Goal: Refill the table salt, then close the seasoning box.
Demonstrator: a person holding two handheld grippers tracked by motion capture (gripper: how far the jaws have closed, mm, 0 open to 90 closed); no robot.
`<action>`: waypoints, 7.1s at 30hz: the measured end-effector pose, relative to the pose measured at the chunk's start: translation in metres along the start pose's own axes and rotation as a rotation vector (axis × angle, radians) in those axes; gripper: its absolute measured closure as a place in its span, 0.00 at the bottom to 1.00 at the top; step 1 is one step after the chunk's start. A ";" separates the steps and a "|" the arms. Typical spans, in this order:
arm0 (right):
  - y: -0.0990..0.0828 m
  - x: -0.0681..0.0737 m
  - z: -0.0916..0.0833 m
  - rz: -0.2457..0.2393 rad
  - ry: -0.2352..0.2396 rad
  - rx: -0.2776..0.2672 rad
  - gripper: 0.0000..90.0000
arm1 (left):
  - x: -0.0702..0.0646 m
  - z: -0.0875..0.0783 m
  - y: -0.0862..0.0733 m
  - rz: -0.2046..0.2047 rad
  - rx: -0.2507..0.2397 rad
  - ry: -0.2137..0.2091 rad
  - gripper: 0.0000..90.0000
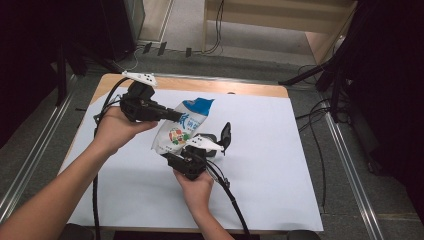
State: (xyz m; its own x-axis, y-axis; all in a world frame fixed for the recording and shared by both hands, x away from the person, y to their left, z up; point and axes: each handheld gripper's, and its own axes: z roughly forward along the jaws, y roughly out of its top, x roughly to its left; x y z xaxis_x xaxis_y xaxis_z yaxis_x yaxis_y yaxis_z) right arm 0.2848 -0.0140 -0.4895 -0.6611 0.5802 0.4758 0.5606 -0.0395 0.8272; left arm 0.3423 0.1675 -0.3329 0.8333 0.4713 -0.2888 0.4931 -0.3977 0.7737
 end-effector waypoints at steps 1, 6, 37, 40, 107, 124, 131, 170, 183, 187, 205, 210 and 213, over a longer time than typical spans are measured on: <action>0.000 -0.001 0.000 -0.005 -0.001 -0.001 0.74 | 0.000 -0.001 -0.001 0.001 -0.001 0.004 1.00; 0.001 -0.002 0.000 0.003 0.003 -0.001 0.73 | 0.003 -0.009 -0.003 -0.007 -0.016 0.008 1.00; 0.004 -0.011 0.004 -0.019 -0.005 0.044 0.77 | 0.002 -0.040 -0.029 -0.029 -0.045 0.045 1.00; 0.003 -0.011 0.005 -0.022 -0.004 0.060 0.77 | 0.003 -0.041 -0.029 -0.029 -0.050 0.056 1.00; 0.007 -0.064 -0.125 -0.236 -0.011 0.259 0.65 | 0.129 -0.017 -0.094 -0.228 -0.091 0.254 1.00; 0.011 -0.076 -0.133 -0.219 -0.028 0.267 0.65 | 0.125 -0.029 -0.125 -0.236 -0.076 0.281 0.98; 0.013 -0.078 -0.134 -0.214 -0.031 0.266 0.65 | 0.126 -0.027 -0.128 -0.240 -0.072 0.282 0.94; 0.027 -0.094 -0.148 -0.174 -0.087 0.243 0.69 | 0.112 -0.031 -0.124 -0.200 -0.107 0.251 0.49; 0.039 -0.109 -0.150 -0.146 -0.113 0.224 0.84 | 0.105 -0.035 -0.130 -0.201 -0.086 0.262 0.45; 0.046 -0.115 -0.147 -0.119 -0.117 0.218 0.92 | 0.100 -0.038 -0.134 -0.205 -0.091 0.265 0.45; 0.072 -0.123 -0.127 -0.136 -0.071 0.232 1.00 | 0.088 -0.036 -0.155 -0.224 -0.072 0.249 0.44; 0.077 -0.124 -0.124 -0.133 -0.057 0.225 1.00 | 0.084 -0.036 -0.160 -0.221 -0.066 0.251 0.44; 0.079 -0.122 -0.124 -0.141 -0.053 0.222 1.00 | 0.081 -0.034 -0.163 -0.220 -0.067 0.247 0.45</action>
State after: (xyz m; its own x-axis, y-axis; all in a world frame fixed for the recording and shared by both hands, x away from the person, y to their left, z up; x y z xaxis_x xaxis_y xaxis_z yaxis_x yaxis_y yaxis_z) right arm 0.3482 -0.1892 -0.4451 -0.7169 0.6090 0.3394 0.5641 0.2204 0.7958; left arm 0.3208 0.2975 -0.4634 0.6189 0.7199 -0.3143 0.6305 -0.2167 0.7453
